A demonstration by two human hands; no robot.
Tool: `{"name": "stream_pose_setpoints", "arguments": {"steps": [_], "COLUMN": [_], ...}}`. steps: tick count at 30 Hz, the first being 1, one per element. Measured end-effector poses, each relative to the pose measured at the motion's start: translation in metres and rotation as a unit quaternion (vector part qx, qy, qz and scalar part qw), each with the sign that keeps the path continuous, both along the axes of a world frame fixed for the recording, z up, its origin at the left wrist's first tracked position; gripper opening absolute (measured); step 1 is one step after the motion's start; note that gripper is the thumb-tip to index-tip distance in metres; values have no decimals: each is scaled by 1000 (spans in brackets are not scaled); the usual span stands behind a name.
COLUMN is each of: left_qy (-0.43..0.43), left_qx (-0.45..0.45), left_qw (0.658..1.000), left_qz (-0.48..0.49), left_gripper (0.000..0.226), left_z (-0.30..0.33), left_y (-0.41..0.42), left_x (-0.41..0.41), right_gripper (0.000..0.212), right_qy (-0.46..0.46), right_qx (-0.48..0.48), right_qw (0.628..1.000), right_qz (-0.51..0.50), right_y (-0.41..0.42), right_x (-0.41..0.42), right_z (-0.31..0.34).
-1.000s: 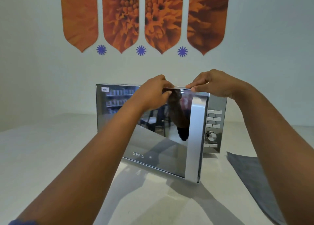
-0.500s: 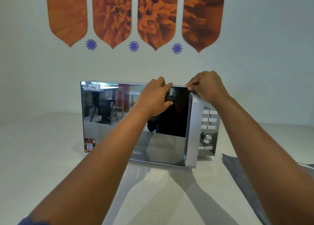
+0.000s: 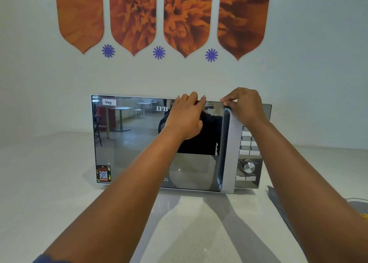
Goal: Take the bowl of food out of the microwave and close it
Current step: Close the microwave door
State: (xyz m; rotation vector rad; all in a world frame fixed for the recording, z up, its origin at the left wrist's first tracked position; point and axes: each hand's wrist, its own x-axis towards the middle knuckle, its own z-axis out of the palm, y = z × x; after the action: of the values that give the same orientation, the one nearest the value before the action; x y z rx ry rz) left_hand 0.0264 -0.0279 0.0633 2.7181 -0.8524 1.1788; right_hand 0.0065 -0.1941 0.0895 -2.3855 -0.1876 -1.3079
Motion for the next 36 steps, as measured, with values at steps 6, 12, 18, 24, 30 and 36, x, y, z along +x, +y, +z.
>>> {"name": "stream_pose_setpoints", "arguments": {"steps": [6, 12, 18, 24, 30, 36], "left_qy": [-38, -60, -64, -65, -64, -54], "left_qx": [-29, -43, -52, -59, -55, -60], "left_qw": [999, 997, 997, 996, 996, 997], "left_qz": [-3, -10, -12, -14, -8, -14], "left_gripper": [66, 68, 69, 71, 72, 71], "left_z": [-8, -17, -19, -21, -21, -20], "left_y": [-3, -3, -6, -8, -11, -11], "left_x": [8, 13, 19, 25, 29, 30], "right_gripper": [15, 40, 43, 34, 29, 30], "right_qy": [3, 150, 198, 164, 119, 108], "right_qx": [4, -61, -121, -90, -47, -35], "right_qw": [1000, 987, 973, 982, 992, 994], "right_qz": [27, 19, 10, 17, -1, -1], "right_y": [-7, -19, -24, -27, -25, -25], "right_x": [5, 9, 12, 17, 24, 24], "right_z": [0, 7, 12, 13, 13, 14]}}
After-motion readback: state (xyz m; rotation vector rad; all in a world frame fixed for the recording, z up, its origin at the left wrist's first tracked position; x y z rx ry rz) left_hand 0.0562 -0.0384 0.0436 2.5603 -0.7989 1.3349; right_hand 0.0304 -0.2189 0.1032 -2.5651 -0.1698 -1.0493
